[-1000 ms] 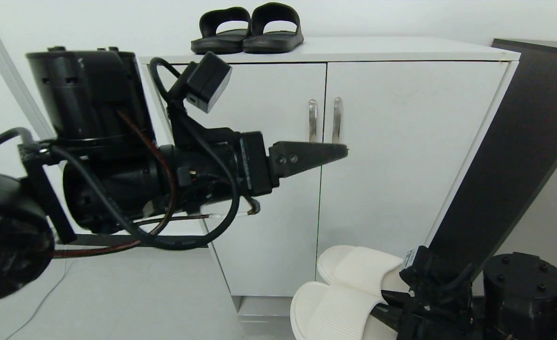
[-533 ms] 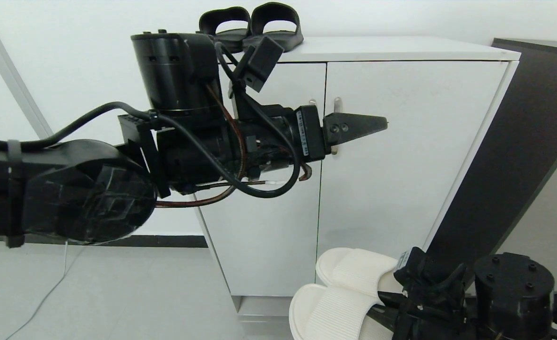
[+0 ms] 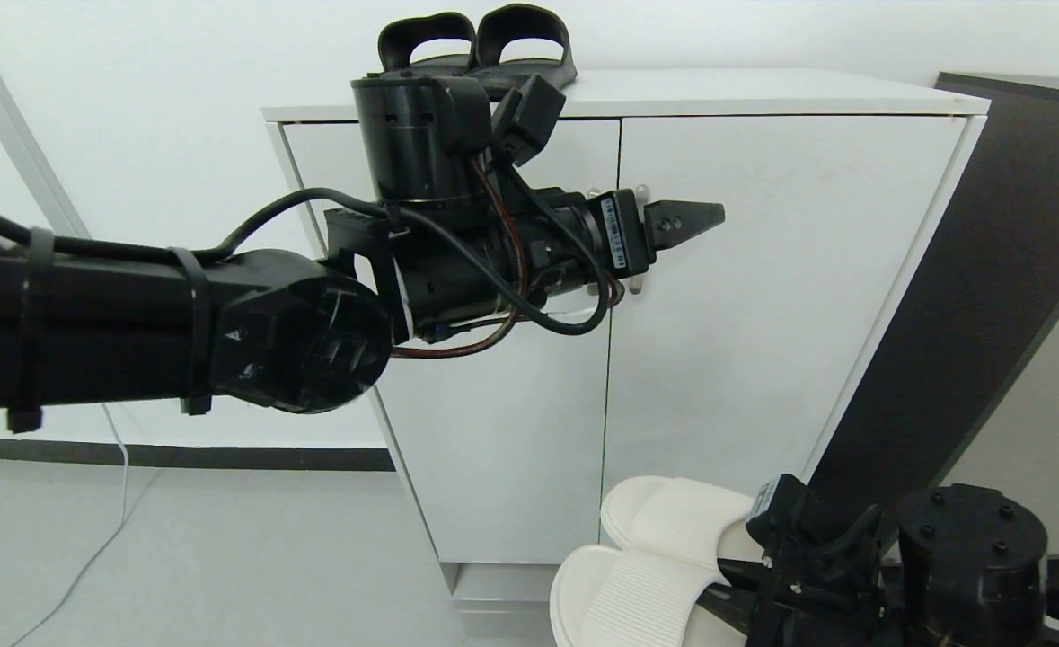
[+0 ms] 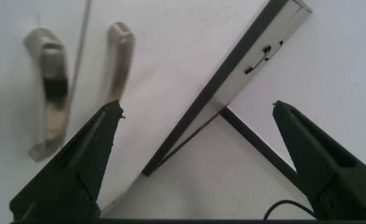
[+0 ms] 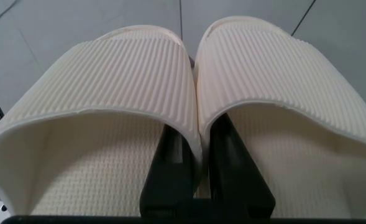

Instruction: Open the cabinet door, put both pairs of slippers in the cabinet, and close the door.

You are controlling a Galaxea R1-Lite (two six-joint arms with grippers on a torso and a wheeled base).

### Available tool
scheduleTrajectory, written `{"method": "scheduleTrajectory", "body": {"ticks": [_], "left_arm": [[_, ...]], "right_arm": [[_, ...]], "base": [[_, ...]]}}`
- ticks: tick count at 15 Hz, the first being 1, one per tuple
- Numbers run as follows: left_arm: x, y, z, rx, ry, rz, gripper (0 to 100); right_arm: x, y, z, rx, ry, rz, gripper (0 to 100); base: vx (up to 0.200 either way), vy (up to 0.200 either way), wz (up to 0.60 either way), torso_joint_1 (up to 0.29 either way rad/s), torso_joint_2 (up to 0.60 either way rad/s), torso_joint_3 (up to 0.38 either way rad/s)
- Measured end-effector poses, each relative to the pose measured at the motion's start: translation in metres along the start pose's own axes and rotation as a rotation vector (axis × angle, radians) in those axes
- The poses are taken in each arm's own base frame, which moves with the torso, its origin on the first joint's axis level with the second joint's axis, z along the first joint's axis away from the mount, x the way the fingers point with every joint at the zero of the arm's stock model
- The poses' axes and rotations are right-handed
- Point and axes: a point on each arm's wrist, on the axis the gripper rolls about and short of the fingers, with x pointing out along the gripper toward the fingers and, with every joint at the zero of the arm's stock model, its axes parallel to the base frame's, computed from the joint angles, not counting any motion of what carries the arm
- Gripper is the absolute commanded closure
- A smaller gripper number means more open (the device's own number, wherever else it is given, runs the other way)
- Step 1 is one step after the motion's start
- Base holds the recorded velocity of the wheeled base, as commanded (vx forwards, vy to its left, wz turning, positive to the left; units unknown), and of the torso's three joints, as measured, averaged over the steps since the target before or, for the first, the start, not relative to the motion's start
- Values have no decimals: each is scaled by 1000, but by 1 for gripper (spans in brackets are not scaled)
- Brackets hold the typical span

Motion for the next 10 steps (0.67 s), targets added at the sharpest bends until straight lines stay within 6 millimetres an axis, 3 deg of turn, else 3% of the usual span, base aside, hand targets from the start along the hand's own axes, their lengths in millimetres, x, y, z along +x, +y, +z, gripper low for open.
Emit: {"method": "scheduleTrajectory", "body": {"ticks": [10], "left_arm": [[18,26,3,-5,9,36,0]], "right_arm": [[4,0,-5,5,26,5,100]], "base": [[0,0,0,0,0,0]]}}
